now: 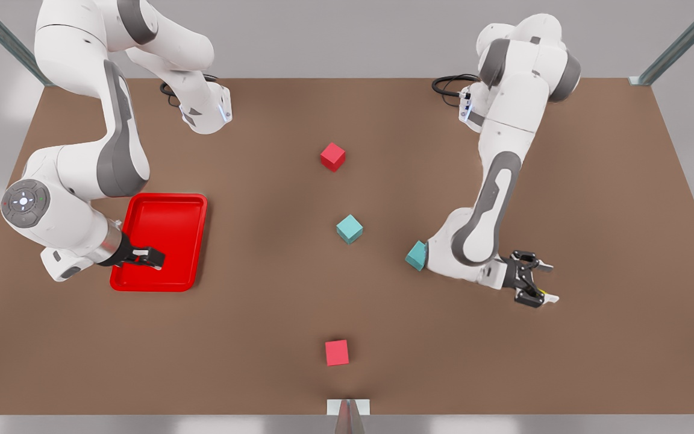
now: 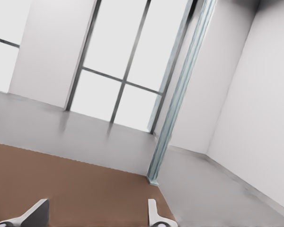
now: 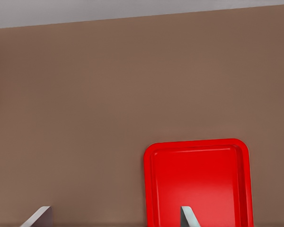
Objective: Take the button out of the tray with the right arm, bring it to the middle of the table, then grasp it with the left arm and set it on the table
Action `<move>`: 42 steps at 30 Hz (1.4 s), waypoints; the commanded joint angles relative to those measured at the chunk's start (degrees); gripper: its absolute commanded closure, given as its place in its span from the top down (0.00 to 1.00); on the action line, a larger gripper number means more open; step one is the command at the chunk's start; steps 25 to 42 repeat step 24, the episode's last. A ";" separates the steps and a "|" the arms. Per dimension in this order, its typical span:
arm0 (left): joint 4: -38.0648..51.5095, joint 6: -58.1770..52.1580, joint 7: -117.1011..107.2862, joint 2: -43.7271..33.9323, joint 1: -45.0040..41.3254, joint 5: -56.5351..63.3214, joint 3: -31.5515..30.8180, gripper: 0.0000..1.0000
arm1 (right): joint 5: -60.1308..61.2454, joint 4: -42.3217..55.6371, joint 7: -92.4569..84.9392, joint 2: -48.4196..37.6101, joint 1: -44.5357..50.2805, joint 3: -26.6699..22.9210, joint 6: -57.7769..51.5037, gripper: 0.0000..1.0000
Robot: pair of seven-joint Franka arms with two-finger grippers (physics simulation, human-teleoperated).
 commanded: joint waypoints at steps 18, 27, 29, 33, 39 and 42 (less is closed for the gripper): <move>4.66 -7.51 157.36 -31.95 8.52 -63.44 0.44 1.00 | -0.31 -0.41 0.14 0.01 -0.09 0.02 -1.16 1.00; 4.66 -7.77 157.18 -31.95 8.43 -63.62 0.44 1.00 | -0.31 -0.41 0.14 0.01 -0.18 0.02 -1.25 1.00; 4.66 -7.77 157.18 -31.95 8.43 -63.62 0.44 1.00 | -0.31 -0.41 0.14 0.01 -0.18 0.02 -1.25 1.00; 4.66 -7.77 157.18 -31.95 8.43 -63.62 0.44 1.00 | -0.31 -0.41 0.14 0.01 -0.18 0.02 -1.25 1.00; 4.66 -7.77 157.18 -31.95 8.43 -63.62 0.44 1.00 | -0.31 -0.41 0.14 0.01 -0.18 0.02 -1.25 1.00; 4.66 -7.77 157.18 -31.95 8.43 -63.62 0.44 1.00 | -0.31 -0.41 0.14 0.01 -0.18 0.02 -1.25 1.00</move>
